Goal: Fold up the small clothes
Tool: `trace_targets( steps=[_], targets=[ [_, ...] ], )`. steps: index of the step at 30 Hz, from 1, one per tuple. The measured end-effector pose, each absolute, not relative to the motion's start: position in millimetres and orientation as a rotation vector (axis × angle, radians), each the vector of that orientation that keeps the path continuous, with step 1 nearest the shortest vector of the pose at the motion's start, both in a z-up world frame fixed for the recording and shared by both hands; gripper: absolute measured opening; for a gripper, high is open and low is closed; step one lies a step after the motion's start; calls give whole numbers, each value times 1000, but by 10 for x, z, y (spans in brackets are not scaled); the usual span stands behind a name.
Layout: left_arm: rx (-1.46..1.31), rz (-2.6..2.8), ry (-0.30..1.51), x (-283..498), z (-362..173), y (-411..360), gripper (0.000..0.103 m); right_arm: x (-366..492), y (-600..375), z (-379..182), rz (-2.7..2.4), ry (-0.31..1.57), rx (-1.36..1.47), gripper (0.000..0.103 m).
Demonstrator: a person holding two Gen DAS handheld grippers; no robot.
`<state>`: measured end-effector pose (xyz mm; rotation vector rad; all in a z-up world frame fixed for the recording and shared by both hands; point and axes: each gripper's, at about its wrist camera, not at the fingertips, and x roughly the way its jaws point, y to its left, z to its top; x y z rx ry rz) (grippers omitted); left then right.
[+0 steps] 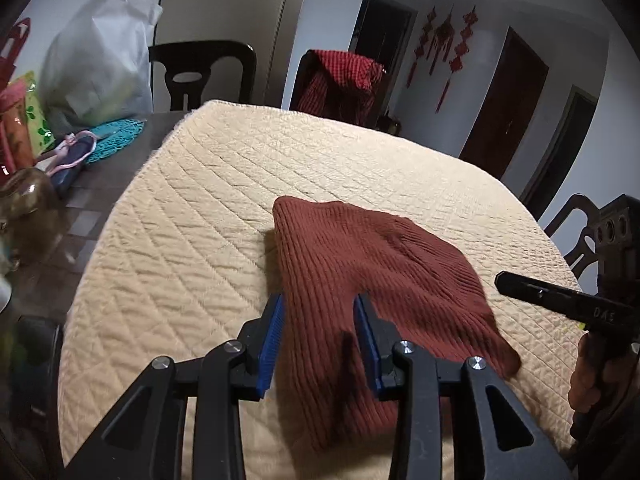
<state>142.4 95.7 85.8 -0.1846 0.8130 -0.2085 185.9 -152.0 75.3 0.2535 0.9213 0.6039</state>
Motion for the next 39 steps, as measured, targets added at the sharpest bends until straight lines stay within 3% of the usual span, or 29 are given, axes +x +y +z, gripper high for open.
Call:
trace_targets(
  steps=[3, 7, 28, 31, 36, 39],
  targets=[
    [-171, -206, 816, 1320, 838, 902, 37, 1718, -1371, 758, 629, 921, 168, 24],
    [-126, -190, 834, 1283, 700, 778, 36, 1632, -1188, 568, 613, 946, 45, 15],
    [-80, -114, 840, 947, 721, 691, 36, 1316, -1311, 609, 605, 927, -3, 15],
    [-61, -96, 844, 874, 704, 678, 37, 1196, -1341, 618, 587, 922, -41, 19],
    [-25, -54, 895, 833, 558, 669, 40, 1034, -1362, 497, 530, 952, -124, 37],
    [-23, -39, 928, 832, 464, 686, 41, 998, -1376, 409, 510, 979, -148, 38]
  ],
)
